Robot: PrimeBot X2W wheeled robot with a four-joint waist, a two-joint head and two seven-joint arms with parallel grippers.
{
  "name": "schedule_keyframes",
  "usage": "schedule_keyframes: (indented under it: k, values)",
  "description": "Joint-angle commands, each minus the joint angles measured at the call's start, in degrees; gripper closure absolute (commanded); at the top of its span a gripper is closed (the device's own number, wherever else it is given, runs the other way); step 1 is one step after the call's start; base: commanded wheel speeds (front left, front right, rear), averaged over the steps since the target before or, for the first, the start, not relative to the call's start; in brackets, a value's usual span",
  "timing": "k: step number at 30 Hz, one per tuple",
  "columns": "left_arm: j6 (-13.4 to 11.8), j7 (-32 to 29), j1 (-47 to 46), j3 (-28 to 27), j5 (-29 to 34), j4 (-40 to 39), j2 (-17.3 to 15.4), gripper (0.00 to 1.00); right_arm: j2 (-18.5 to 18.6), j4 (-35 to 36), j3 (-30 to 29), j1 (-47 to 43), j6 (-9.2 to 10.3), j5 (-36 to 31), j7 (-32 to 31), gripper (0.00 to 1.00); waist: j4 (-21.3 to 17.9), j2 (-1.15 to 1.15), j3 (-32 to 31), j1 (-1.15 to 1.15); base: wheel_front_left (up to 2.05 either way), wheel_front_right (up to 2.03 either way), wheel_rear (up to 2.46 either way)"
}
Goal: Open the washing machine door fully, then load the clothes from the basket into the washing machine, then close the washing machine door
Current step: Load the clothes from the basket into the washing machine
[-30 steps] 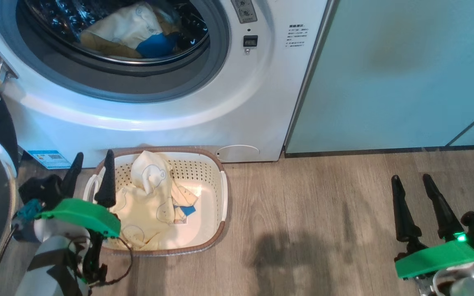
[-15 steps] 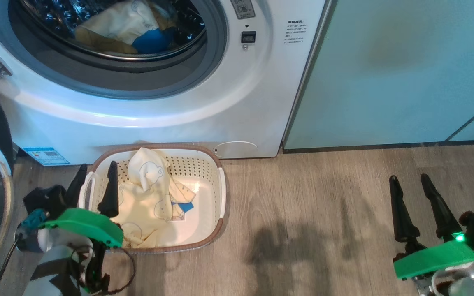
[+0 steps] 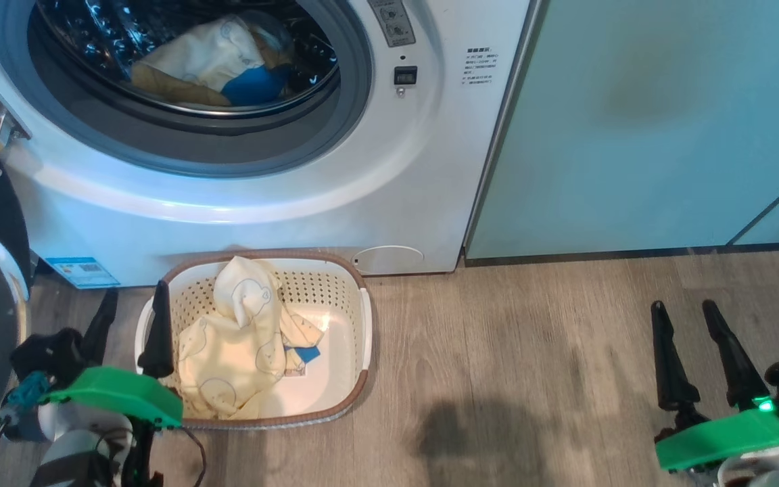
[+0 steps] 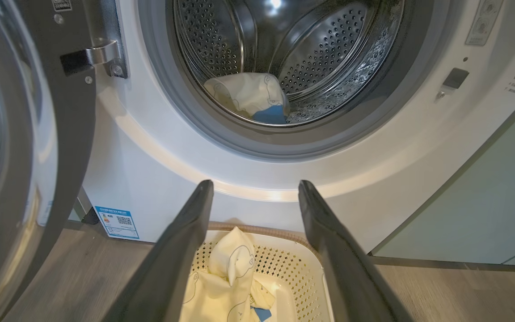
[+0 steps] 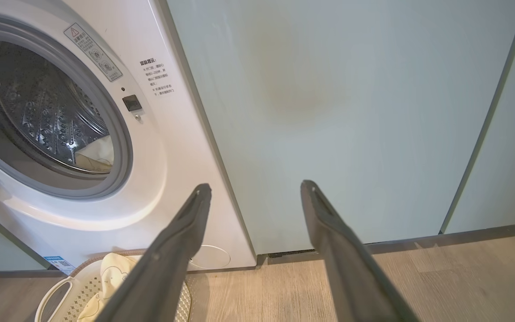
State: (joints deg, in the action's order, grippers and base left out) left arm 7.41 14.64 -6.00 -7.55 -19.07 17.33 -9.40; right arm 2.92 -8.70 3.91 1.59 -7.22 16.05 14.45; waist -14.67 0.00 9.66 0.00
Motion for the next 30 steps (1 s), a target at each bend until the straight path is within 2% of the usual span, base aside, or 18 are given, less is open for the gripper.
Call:
schedule_keyframes:
  k: [1, 30]
  values:
    - [0.1, 0.4, -0.9, -2.7, 0.7, -2.3, -1.1, 0.0, 0.9, 1.8, 0.9, 1.0, -0.26, -0.3, 0.5, 0.0, 0.0, 0.0, -0.3, 0.0, 0.0, 0.0, 0.0]
    - [0.1, 0.4, 3.1, -4.2, 0.9, -5.0, 0.6, 0.0, 1.7, 1.9, 0.8, -0.2, -0.26, -0.2, 0.5, 0.0, 0.7, 0.0, -2.6, 0.0, 0.0, 0.0, 0.0]
